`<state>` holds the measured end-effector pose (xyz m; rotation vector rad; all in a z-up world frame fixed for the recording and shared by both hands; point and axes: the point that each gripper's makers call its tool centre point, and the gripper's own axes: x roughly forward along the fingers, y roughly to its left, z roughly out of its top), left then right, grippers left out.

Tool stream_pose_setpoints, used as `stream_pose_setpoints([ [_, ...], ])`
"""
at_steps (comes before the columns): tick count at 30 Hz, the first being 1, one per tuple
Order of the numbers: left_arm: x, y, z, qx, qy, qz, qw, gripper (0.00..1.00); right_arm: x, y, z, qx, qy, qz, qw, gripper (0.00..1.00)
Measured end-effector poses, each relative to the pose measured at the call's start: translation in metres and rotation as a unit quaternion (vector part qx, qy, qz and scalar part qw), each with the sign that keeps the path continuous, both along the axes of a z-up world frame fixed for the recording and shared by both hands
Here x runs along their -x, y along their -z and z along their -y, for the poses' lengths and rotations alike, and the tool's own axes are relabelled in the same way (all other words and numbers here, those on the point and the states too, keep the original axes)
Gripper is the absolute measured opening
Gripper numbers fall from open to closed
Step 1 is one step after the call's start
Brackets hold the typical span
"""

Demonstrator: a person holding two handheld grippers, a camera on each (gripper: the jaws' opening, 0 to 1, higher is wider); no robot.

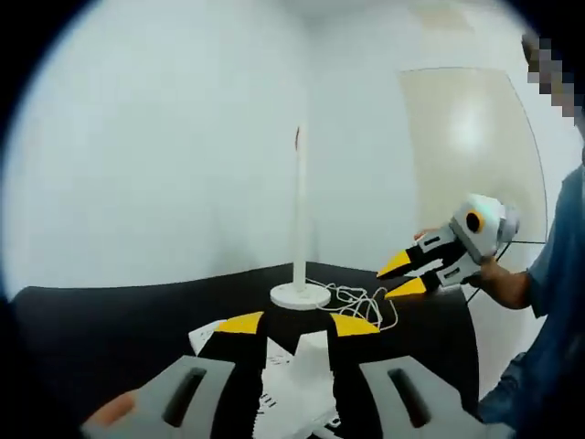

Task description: Insert the desk lamp plug into the socket, turn on the power strip switch, turn on the lamp switch, then turn off the lamp switch, turn off the power strip switch, and remove the plug from the socket.

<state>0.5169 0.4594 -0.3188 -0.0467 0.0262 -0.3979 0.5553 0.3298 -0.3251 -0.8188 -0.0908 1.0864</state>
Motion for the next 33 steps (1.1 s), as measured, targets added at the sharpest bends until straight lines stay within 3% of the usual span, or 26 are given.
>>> stream_pose_setpoints([
  [8,0.023,0.012,-0.012,0.003,0.000,-0.009,1.0000,0.36,-0.007,-0.004,0.013,-0.032,0.022,-0.036,0.9986,0.23],
  [15,0.036,0.019,-0.026,0.010,-0.003,-0.015,0.9998,0.44,0.002,-0.005,0.017,-0.056,0.027,-0.063,0.9960,0.28],
  [23,0.044,0.036,-0.023,0.016,0.011,-0.020,0.9996,0.72,0.018,0.005,0.011,-0.061,0.026,-0.072,0.9952,0.32],
  [27,0.045,0.050,-0.024,0.019,0.022,-0.041,0.9987,0.74,0.018,0.009,0.009,-0.067,0.032,-0.078,0.9942,0.37],
  [32,0.047,0.061,-0.031,0.024,0.023,-0.048,0.9983,0.78,0.018,0.017,0.007,-0.086,0.038,-0.102,0.9903,0.41],
  [33,0.048,0.064,-0.031,0.023,0.021,-0.051,0.9982,0.81,0.017,0.018,0.008,-0.087,0.046,-0.094,0.9907,0.41],
])
